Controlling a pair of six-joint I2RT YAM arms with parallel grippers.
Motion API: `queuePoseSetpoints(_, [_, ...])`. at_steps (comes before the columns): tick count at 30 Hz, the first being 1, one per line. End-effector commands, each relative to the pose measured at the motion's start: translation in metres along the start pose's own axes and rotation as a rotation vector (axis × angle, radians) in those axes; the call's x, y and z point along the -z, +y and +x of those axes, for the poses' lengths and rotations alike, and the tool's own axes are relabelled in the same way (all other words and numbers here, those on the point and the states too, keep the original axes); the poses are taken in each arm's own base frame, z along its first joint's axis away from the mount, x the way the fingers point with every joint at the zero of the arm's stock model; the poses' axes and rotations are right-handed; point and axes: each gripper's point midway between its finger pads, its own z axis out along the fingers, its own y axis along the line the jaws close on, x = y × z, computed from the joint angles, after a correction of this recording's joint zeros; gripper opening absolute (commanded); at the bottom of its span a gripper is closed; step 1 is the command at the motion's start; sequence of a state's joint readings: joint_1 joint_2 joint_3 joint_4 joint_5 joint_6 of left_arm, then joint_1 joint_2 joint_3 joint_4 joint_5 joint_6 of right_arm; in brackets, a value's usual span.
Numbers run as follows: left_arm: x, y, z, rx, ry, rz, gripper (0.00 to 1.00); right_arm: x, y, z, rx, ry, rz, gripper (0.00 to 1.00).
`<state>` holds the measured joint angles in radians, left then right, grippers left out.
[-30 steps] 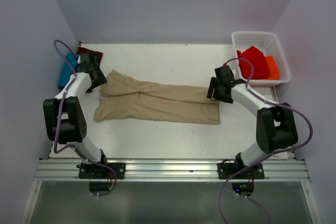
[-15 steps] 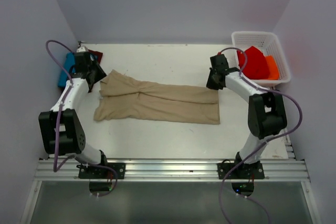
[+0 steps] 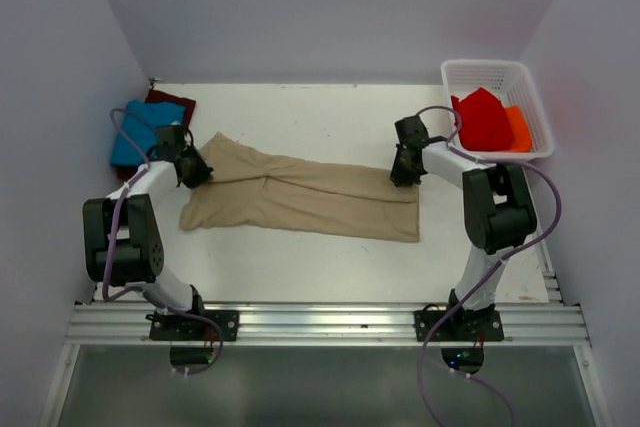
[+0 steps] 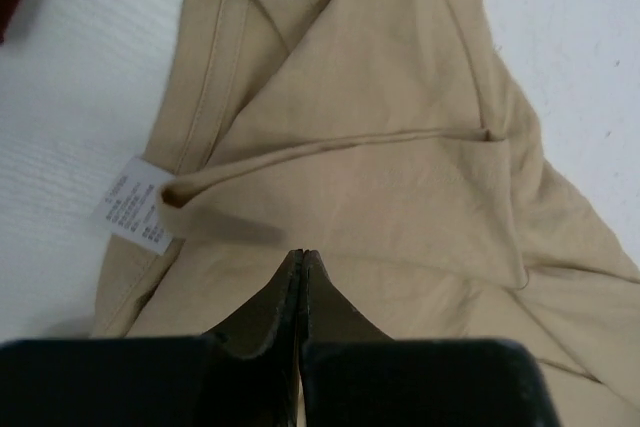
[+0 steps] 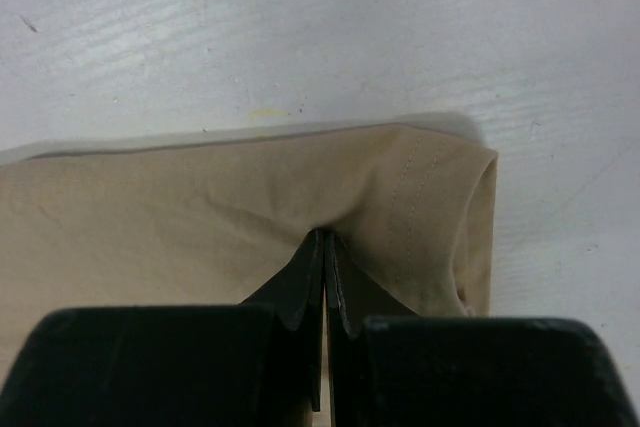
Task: Fold and stack the t-shirts
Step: Fold the tshirt
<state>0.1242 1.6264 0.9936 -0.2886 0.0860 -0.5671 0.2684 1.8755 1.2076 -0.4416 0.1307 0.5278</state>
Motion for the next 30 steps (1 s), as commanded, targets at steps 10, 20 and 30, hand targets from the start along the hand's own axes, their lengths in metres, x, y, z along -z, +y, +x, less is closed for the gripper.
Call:
queuePoseSetpoints(10, [-0.031,0.034,0.078,0.134,0.132,-0.012,0.00,0.023,-0.050,0.065,0.005,0.075,0.149,0.00])
queuePoseSetpoints(20, [-0.078,-0.007,0.036,0.157,0.170,0.091,0.00,0.034,-0.017,0.172,0.121,0.228,-0.034,0.00])
queuePoseSetpoints(30, [-0.129,-0.077,-0.005,0.081,0.236,0.311,0.00,0.062,-0.003,0.253,0.179,0.318,-0.131,0.00])
